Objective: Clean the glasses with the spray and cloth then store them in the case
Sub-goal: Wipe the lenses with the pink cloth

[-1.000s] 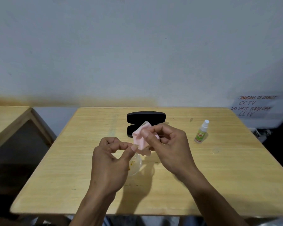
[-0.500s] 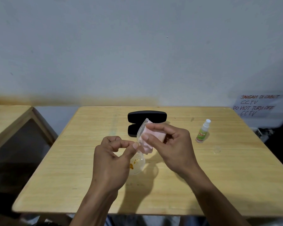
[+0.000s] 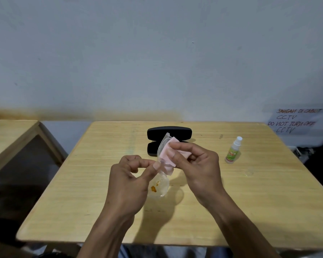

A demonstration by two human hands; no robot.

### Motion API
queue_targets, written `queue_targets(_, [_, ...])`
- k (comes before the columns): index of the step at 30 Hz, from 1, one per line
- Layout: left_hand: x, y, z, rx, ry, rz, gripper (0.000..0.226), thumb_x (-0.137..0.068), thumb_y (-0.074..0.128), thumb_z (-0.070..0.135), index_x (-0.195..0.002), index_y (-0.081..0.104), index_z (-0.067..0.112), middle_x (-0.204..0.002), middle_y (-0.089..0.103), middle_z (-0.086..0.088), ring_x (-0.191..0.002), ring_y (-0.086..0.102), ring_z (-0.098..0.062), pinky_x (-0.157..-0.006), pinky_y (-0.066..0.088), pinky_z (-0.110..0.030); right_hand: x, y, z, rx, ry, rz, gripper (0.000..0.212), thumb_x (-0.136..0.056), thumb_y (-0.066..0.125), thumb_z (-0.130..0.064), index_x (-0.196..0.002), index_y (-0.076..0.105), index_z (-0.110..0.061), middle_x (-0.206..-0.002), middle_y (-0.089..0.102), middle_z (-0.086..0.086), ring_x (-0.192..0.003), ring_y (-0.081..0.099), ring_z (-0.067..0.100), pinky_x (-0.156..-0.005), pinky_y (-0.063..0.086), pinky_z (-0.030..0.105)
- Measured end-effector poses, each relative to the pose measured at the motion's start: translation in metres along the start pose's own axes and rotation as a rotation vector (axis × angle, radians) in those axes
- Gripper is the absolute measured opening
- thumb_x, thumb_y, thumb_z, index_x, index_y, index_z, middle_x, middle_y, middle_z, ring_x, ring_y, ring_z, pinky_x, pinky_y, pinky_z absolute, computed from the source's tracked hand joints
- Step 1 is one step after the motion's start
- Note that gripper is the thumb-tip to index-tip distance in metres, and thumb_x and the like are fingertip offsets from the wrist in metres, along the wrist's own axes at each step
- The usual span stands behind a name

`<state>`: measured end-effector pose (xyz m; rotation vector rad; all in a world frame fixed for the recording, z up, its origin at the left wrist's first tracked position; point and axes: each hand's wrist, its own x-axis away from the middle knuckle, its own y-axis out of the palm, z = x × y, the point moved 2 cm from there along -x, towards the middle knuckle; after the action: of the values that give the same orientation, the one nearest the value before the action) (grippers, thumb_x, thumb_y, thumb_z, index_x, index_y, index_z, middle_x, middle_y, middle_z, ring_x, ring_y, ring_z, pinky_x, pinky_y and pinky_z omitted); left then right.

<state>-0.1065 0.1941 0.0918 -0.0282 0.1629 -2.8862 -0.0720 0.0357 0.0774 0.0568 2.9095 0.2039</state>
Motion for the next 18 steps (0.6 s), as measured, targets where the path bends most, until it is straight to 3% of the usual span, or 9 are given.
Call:
queue_targets(4, [-0.001,-0.001,0.008,-0.115,0.06,-0.116,0.007,-0.08,0.076,0.028,-0.078,0.082,0.03,-0.096,0.05,0.007,-0.081,0.044,0.002,-0.074,0.034,-0.013,-0.004,0.0,-0.006,-0.051,0.023,-0.009,0.012,-0.081,0.08,-0.008,-0.091,0.08,-0.014,-0.087,0.08,0.0,-0.081,0.074,0.011,-0.075,0.056,0.023])
queue_targets(8, [-0.005,0.002,0.007,-0.098,0.061,0.004,0.006,-0.077,0.079,0.021,-0.075,0.078,0.016,-0.093,0.048,0.007,-0.074,0.047,0.012,-0.069,0.035,-0.014,-0.005,0.003,-0.006,-0.109,0.07,-0.011,0.018,-0.076,0.083,-0.005,-0.09,0.079,-0.014,-0.089,0.081,0.004,-0.083,0.075,0.015,-0.078,0.059,0.028])
queue_targets(12, [-0.005,0.005,0.004,-0.109,0.1,0.044,0.006,-0.077,0.08,0.02,-0.075,0.077,0.015,-0.091,0.046,0.008,-0.075,0.05,0.009,-0.065,0.037,-0.011,-0.007,0.005,-0.009,-0.145,0.104,-0.009,0.02,-0.064,0.086,-0.014,-0.083,0.08,-0.016,-0.086,0.08,0.006,-0.081,0.074,0.018,-0.079,0.057,0.035])
queue_targets(15, [-0.003,0.008,0.005,-0.145,0.126,0.039,0.008,-0.077,0.08,0.024,-0.073,0.076,0.017,-0.091,0.045,0.008,-0.066,0.047,0.005,-0.059,0.039,-0.01,-0.011,0.007,-0.013,-0.206,0.11,0.014,0.02,-0.063,0.085,-0.017,-0.082,0.08,-0.014,-0.087,0.079,0.012,-0.086,0.074,0.028,-0.085,0.06,0.045])
queue_targets(18, [-0.003,0.008,0.007,-0.122,0.13,0.056,0.012,-0.076,0.08,0.025,-0.073,0.075,0.014,-0.09,0.043,0.008,-0.059,0.044,0.004,-0.055,0.038,-0.015,-0.01,0.009,-0.013,-0.198,0.109,0.012,0.022,-0.06,0.087,-0.019,-0.08,0.078,-0.014,-0.084,0.077,0.013,-0.082,0.073,0.027,-0.084,0.06,0.046])
